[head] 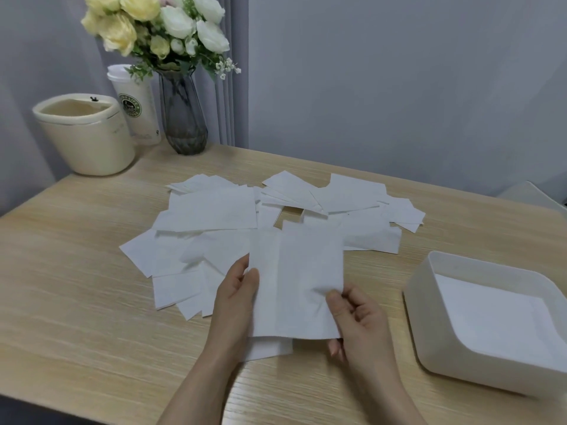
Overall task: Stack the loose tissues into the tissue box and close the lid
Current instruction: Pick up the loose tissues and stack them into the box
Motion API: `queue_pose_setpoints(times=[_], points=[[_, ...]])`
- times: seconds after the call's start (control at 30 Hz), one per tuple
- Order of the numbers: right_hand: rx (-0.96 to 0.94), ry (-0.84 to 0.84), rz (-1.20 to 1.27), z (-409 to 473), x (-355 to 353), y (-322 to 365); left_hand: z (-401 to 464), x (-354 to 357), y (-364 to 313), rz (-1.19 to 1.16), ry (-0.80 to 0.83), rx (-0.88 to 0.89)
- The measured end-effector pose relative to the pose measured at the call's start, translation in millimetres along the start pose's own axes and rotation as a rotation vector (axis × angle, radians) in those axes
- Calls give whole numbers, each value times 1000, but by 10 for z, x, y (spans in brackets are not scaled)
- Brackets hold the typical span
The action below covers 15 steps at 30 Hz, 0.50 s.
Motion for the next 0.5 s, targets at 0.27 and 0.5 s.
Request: queue_pose_setpoints(times=[0.27,0.5], points=[[-56,102,-122,-68,272,-94,-20,-8,-9,-79,-45,-51],[-34,83,-110,-57,289,-134,-8,-12,-8,-65,-56,-38]])
Point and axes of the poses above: each hand's wrist, its own z-axis towards the middle knuckle, its own x-axis out of the palm, y = z × x, the point moved 10 cm from there along z, towards the middle knuckle, and after that the axes turned 15 degrees about -y, right-handed, at the moved point
